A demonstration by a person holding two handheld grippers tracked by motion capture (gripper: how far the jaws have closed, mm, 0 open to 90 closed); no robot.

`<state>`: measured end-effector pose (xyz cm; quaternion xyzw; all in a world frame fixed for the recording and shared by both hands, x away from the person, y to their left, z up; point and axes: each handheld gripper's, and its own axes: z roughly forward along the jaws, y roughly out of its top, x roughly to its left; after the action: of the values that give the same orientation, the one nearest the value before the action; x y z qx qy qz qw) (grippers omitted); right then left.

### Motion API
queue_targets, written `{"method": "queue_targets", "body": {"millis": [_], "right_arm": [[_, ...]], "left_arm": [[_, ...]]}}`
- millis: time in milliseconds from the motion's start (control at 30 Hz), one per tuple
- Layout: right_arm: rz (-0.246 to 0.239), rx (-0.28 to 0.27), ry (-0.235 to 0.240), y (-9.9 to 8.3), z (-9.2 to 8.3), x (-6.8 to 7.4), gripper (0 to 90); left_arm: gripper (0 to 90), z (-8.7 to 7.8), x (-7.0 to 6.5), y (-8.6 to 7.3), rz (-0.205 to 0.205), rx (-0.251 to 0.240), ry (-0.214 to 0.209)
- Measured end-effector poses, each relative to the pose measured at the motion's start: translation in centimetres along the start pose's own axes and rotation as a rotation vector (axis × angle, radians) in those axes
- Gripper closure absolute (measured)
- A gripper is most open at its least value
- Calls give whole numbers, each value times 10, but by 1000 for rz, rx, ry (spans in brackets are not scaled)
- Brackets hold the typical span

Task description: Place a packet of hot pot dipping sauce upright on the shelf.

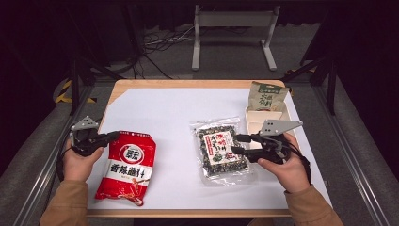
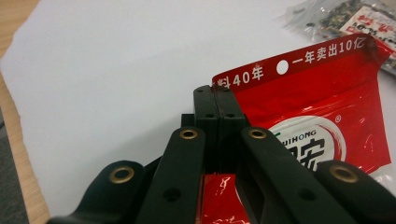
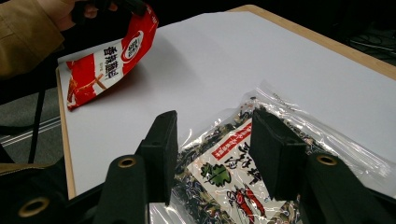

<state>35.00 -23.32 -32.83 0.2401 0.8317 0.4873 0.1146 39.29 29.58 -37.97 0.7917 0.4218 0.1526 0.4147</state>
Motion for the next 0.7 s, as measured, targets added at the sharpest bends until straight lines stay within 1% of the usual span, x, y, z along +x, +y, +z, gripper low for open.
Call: {"method": "queue_targets", "body": {"millis": [33, 67, 133, 167, 233, 267, 367, 433, 500, 533, 700], "right_arm": [[0, 0, 0, 0, 0, 0, 523], [-4, -1, -1, 1, -1, 1, 524], [-6, -3, -2, 1, -1, 1, 528], [-7, -4, 1, 2, -1, 2, 533], [-5, 1, 12, 3, -1, 3, 559], [-2, 6, 17, 3, -1, 4, 567], [5, 8, 33, 5, -1, 8, 585], [1, 4, 35, 7, -1, 11, 583], [-5, -5, 35, 10, -1, 14, 571], [-5, -5, 35, 10, -1, 14, 571], [-16, -15, 34, 13, -1, 18, 567]], "left_arm": [[897, 0, 0, 0, 0, 0, 0], [897, -4, -6, 5, 11, -14, -6], [897, -6, -8, 6, 17, -18, -10], [897, -7, -11, 8, 26, -26, -19], [898, -10, -16, 11, 34, -37, -28], [898, -11, -19, 13, 29, -41, -33], [898, -16, -26, 18, 41, -73, -38], [898, -23, -32, 23, 53, -101, -38], [898, -30, -39, 28, 85, -131, -38], [898, -30, -39, 28, 85, -131, -38], [898, -43, -55, 36, 120, -176, -49]]}}
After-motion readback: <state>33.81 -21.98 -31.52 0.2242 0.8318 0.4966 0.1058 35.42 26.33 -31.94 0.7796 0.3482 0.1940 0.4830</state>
